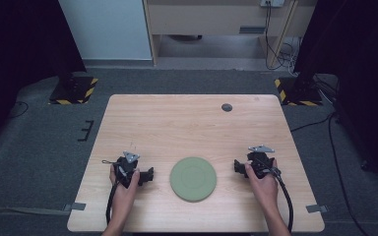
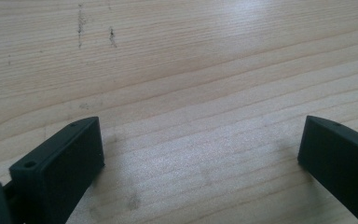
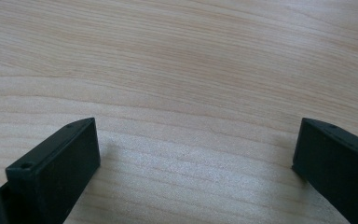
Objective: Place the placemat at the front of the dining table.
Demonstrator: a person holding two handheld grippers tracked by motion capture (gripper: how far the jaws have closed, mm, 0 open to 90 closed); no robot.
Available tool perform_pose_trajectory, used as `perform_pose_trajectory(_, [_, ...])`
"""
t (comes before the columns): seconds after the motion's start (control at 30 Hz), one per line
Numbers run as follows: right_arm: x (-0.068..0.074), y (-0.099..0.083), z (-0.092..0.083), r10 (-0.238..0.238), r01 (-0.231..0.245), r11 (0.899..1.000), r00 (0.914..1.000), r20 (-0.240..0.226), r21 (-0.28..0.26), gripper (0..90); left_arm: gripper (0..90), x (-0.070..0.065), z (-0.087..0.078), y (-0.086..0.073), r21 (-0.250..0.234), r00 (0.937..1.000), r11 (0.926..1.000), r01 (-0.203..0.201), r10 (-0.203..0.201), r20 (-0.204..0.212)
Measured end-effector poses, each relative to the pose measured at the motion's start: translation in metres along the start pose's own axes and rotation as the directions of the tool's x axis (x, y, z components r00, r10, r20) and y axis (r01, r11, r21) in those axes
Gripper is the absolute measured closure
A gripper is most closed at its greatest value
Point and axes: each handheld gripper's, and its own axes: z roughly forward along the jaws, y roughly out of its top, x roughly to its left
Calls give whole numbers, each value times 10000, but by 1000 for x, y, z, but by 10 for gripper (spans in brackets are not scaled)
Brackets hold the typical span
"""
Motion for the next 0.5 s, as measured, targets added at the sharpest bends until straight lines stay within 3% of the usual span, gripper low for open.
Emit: perform_pose_trajectory(0.5, [5, -2, -2, -649, 647, 9979, 9954, -710, -56, 43, 2, 6, 0, 1, -44, 9960, 9981, -612, 613, 644])
